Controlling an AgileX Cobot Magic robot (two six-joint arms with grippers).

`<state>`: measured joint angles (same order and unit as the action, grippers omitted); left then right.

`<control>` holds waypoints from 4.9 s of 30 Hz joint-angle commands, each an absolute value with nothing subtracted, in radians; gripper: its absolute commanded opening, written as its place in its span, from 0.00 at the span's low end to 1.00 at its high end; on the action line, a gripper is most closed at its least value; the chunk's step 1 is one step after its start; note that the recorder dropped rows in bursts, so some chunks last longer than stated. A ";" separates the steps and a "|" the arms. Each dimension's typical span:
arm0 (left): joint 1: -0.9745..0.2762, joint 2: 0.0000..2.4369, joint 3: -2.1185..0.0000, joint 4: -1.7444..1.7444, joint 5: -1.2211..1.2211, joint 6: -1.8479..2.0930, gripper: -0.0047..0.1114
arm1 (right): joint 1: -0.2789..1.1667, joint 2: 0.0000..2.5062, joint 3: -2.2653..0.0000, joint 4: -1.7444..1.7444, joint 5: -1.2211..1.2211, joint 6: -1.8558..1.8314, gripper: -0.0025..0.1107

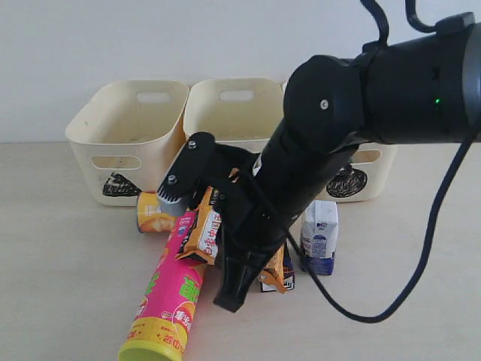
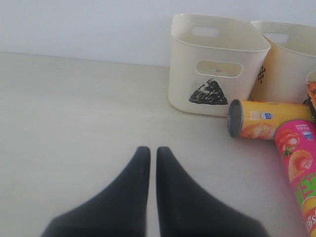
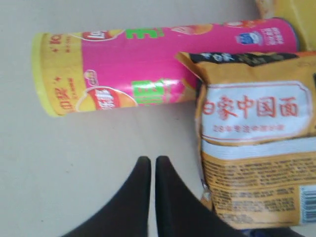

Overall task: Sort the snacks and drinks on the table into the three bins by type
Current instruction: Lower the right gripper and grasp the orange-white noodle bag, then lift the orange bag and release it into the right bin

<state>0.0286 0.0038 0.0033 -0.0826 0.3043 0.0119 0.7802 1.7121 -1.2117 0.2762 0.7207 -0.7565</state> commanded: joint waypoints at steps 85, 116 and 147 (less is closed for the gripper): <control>0.030 0.000 0.000 -0.087 0.292 0.008 0.07 | 0.962 1.910 -1.209 -1.117 0.760 0.488 0.02; 0.030 0.000 0.000 -0.087 0.292 0.008 0.07 | 0.779 1.465 -1.209 -1.075 0.648 0.415 0.02; 0.030 0.000 0.000 -0.087 0.292 0.008 0.07 | 0.179 1.975 -1.469 -1.018 -0.141 0.724 0.74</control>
